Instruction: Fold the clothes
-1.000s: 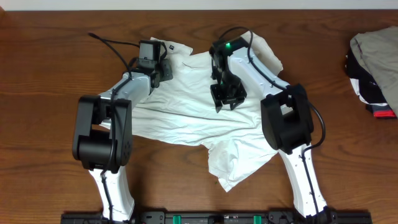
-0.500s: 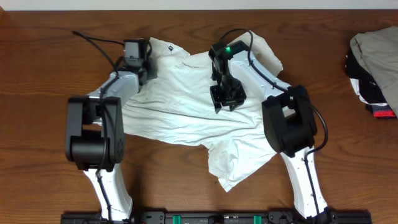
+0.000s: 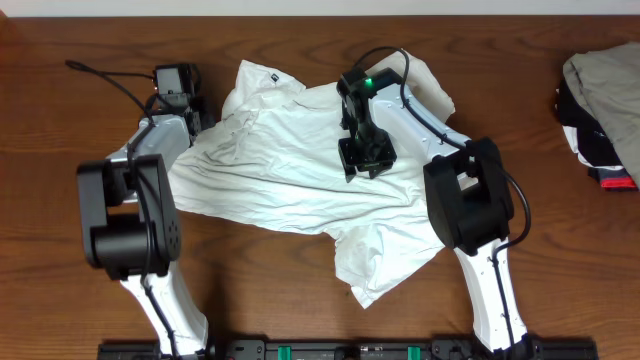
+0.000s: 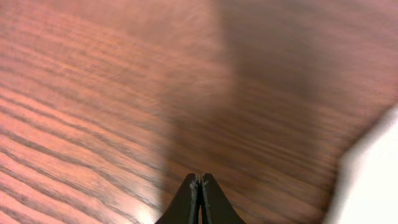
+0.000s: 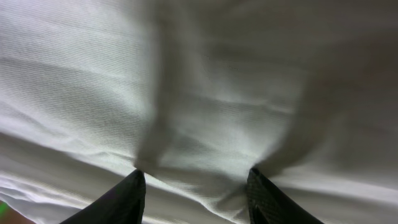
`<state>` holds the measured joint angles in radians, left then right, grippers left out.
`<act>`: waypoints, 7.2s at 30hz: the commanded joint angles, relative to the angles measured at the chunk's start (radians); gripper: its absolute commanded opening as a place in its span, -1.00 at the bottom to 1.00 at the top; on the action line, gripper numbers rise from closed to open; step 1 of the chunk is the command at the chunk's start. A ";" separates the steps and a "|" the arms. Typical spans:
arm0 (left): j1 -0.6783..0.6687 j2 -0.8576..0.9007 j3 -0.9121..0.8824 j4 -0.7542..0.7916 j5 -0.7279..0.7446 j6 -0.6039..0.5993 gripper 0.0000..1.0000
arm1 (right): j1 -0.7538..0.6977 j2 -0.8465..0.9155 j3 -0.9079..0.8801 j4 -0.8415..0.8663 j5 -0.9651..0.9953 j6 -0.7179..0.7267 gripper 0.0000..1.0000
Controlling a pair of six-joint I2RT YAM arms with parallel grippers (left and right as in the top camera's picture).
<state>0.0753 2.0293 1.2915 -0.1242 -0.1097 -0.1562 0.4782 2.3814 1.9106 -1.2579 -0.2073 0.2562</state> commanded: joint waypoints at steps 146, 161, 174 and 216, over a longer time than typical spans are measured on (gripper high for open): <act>-0.211 -0.256 -0.028 -0.594 0.061 -0.328 0.96 | 0.027 0.190 0.376 0.118 0.364 -0.378 0.01; -0.211 -0.256 -0.029 -0.594 0.060 -0.323 0.96 | 0.034 0.213 0.376 0.204 0.425 -0.347 -0.49; -0.180 -0.254 -0.029 -0.681 -0.049 -0.324 0.96 | -0.015 0.213 0.377 0.249 0.604 -0.291 -0.70; -0.115 -0.251 -0.251 -0.504 -0.006 -0.235 0.96 | -0.064 0.211 0.806 -0.441 0.064 -0.133 -0.49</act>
<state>-0.0429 1.7844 1.0401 -0.6209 -0.1265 -0.4137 0.3908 2.5855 2.7159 -1.6966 -0.0792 0.1402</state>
